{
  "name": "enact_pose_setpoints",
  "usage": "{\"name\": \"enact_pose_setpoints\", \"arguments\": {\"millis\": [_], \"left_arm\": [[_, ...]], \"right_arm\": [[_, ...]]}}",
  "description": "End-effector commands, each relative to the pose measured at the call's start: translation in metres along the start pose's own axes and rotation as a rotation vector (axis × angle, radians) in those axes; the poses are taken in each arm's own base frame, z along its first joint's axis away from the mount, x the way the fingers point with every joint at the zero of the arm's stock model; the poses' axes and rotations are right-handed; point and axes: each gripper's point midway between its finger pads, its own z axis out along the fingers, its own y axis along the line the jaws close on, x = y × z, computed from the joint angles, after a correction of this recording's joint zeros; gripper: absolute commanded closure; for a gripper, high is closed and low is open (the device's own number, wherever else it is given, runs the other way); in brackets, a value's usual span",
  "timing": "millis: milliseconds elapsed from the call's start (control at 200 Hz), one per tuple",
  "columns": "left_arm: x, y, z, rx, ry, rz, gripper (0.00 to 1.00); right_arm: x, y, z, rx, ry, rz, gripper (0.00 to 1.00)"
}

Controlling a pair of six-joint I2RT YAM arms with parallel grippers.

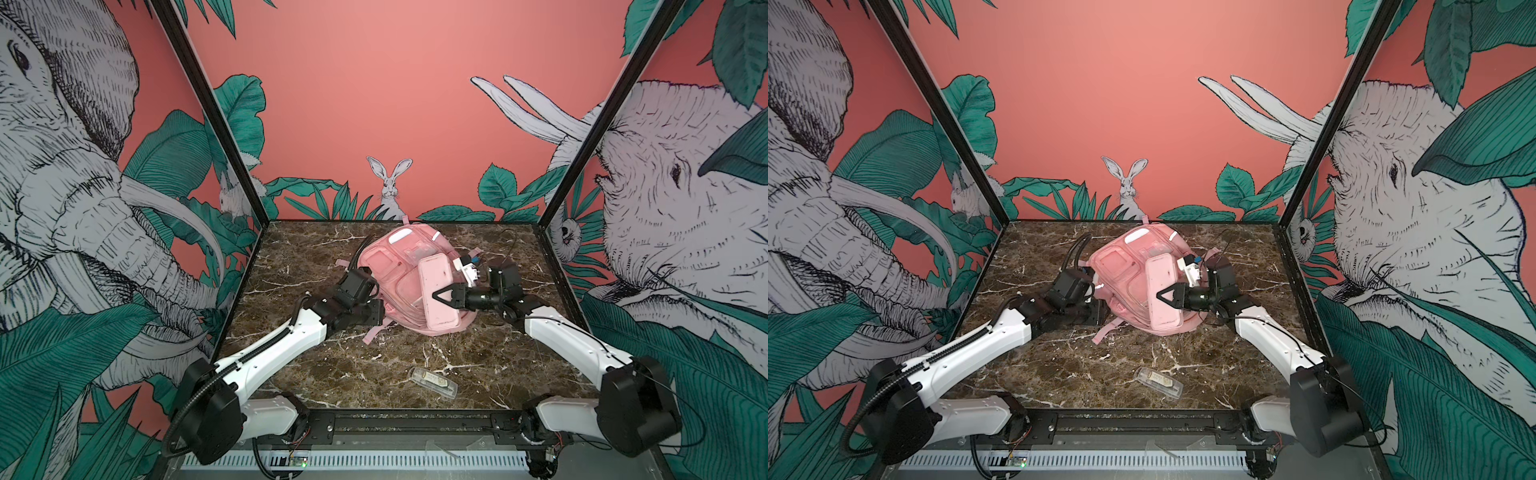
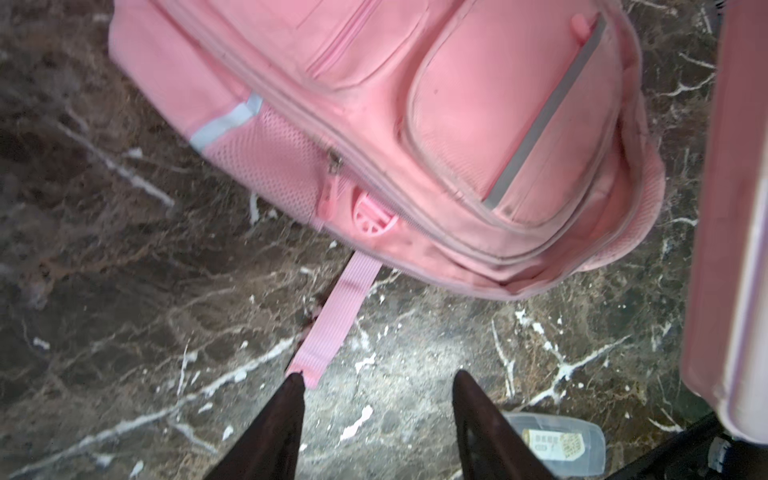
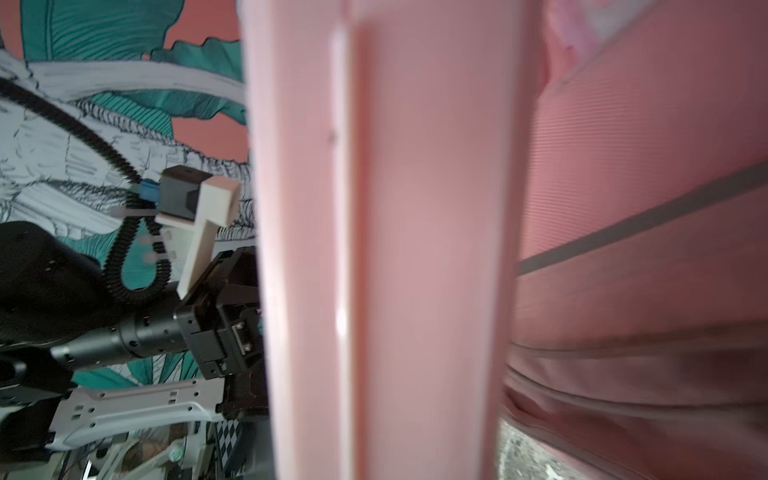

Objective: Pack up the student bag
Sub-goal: 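Grasp the pink pencil case with the right gripper while the left releases it, then pull the backpack's front flap open with the left gripper while the right holds the case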

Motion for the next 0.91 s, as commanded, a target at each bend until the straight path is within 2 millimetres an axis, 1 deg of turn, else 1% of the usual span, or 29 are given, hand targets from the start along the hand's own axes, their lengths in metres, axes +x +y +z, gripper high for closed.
{"name": "enact_pose_setpoints", "arguments": {"millis": [0, 130, 245, 350, 505, 665, 800, 900], "left_arm": [[-0.013, -0.011, 0.002, 0.000, 0.022, 0.117, 0.42], [-0.025, -0.030, 0.015, 0.001, 0.036, 0.205, 0.42], [-0.031, -0.056, 0.026, -0.002, 0.062, 0.317, 0.42], [-0.033, -0.080, 0.037, -0.019, 0.086, 0.419, 0.42], [-0.038, -0.104, 0.055, -0.030, 0.097, 0.491, 0.41], [-0.035, -0.120, 0.078, -0.042, 0.136, 0.549, 0.42], [-0.033, -0.131, 0.090, -0.086, 0.145, 0.610, 0.43], [-0.030, -0.135, 0.100, -0.104, 0.156, 0.627, 0.44]], "right_arm": [[-0.016, -0.006, -0.020, 0.033, -0.075, 0.023, 0.83], [-0.027, -0.018, -0.037, 0.057, -0.120, 0.079, 0.84], [-0.032, -0.030, -0.051, 0.086, -0.156, 0.113, 0.84], [-0.035, -0.040, -0.061, 0.102, -0.187, 0.146, 0.84], [-0.033, -0.055, -0.075, 0.136, -0.223, 0.193, 0.84], [-0.031, -0.071, -0.088, 0.169, -0.252, 0.250, 0.83], [-0.031, -0.074, -0.097, 0.178, -0.276, 0.266, 0.83], [-0.031, -0.076, -0.104, 0.190, -0.292, 0.273, 0.83]]}}
